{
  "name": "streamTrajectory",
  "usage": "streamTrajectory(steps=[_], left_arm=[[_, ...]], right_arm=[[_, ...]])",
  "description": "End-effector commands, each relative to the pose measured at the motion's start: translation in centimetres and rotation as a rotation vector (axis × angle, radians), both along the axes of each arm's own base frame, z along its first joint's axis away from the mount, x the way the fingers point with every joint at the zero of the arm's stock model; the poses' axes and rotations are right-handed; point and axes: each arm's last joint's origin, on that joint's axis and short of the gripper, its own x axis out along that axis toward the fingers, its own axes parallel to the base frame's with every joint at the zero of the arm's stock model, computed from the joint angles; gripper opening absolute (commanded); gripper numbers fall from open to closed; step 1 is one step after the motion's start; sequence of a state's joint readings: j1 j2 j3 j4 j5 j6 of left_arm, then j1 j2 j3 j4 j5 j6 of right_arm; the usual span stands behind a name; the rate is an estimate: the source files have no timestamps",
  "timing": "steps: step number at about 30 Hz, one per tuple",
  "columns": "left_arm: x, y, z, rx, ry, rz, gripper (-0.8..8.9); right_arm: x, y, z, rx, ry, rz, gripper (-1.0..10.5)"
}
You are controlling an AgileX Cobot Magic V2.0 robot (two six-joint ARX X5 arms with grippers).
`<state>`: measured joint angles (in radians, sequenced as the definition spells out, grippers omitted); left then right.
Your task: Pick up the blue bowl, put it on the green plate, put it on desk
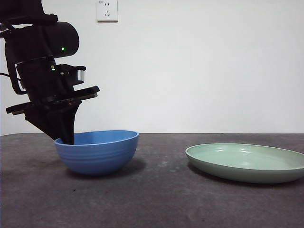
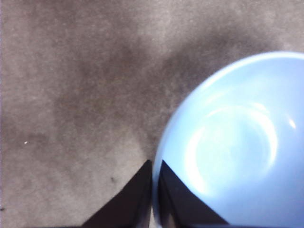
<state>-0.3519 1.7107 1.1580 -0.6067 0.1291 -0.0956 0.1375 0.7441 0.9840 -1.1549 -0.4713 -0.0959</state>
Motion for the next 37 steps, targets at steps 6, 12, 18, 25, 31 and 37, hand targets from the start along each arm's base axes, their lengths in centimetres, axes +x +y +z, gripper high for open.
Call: streamTrajectory(steps=[6,12,18,25,31,37], left_arm=[[0.3,-0.7,1.7,-0.039,-0.04,0.025,0.11],[-0.6,-2.7,5.5,-0.141,-0.107,-0.035,0.11],[-1.1,-5.9,8.9,-0.207,-0.184,-0.105,0.11],[-1.1,-9.8,10.4,-0.251,-0.214,-0.177,0.12],[-0.1,-13.6,9.7,-0.254,-0.197,-0.238,0.12],[1.3,-17.6,7.5,-0.237,-0.159,-0.288,0.12]], right_arm=[[0.1,0.1,0.5,0.008,-0.016,-0.002,4.1],[0.1,0.1,0.5,0.008,-0.017,-0.002,4.1],[0.1,0.1,0.5,0.008,-0.016,-0.003,4.1],[0.1,0.1,0.5,0.011,-0.012,-0.007,4.1],[0.0,0.0,0.5,0.011,-0.007,-0.008,4.1],[-0.2,0.0,0.6,0.011,-0.013,-0.009,4.1]])
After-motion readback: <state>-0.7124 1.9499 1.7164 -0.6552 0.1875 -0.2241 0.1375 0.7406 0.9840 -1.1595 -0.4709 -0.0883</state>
